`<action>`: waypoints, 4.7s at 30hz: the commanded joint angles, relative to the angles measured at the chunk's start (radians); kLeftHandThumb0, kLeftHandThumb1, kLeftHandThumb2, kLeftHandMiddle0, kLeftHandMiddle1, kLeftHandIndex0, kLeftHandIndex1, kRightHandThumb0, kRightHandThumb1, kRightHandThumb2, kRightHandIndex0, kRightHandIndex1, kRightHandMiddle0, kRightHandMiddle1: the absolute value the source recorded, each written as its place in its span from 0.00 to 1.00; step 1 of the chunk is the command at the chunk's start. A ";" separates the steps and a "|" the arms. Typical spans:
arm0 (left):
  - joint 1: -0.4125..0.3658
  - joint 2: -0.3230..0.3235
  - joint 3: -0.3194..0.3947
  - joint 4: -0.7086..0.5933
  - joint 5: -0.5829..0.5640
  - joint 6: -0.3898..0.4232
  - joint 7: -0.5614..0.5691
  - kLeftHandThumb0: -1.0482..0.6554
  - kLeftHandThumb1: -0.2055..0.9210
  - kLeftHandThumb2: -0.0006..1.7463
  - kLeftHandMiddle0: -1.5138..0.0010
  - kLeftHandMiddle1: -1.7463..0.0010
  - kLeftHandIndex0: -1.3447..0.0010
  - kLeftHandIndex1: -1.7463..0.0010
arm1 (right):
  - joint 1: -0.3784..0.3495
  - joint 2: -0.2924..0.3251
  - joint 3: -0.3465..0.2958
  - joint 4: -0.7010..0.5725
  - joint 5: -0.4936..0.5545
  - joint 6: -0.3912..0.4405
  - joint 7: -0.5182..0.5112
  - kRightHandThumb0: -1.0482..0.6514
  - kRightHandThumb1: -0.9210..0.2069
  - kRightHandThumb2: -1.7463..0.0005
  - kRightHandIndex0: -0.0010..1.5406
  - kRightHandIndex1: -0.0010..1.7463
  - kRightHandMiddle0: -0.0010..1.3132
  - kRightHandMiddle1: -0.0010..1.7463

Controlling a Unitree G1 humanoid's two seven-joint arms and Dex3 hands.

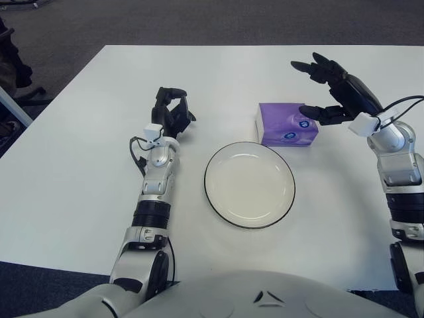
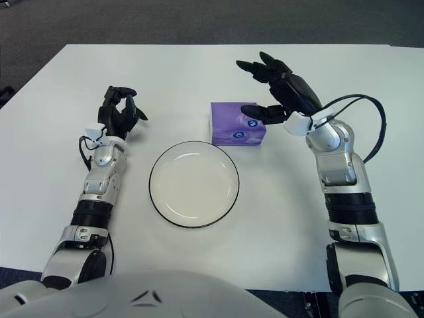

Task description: Put the tissue paper into the plate.

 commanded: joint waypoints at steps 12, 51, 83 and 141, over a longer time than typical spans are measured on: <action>0.153 -0.052 -0.011 0.094 0.015 -0.012 0.001 0.40 0.89 0.39 0.43 0.00 0.79 0.00 | -0.027 -0.050 0.094 -0.046 -0.094 0.053 0.093 0.10 0.00 0.59 0.21 0.00 0.21 0.01; 0.167 -0.063 -0.011 0.067 0.025 -0.005 0.009 0.40 0.89 0.39 0.43 0.00 0.79 0.00 | -0.154 0.027 0.281 0.324 -0.184 0.026 0.051 0.02 0.00 0.57 0.05 0.00 0.09 0.00; 0.193 -0.066 -0.015 0.032 0.024 -0.001 0.005 0.40 0.88 0.40 0.43 0.00 0.79 0.00 | -0.067 -0.017 0.306 0.358 -0.205 -0.003 0.067 0.00 0.00 0.54 0.03 0.00 0.05 0.00; 0.187 -0.070 -0.014 0.038 0.027 0.004 0.005 0.40 0.88 0.40 0.42 0.00 0.79 0.00 | -0.162 -0.026 0.128 0.398 0.024 -0.232 -0.212 0.62 0.54 0.25 0.37 1.00 0.35 0.98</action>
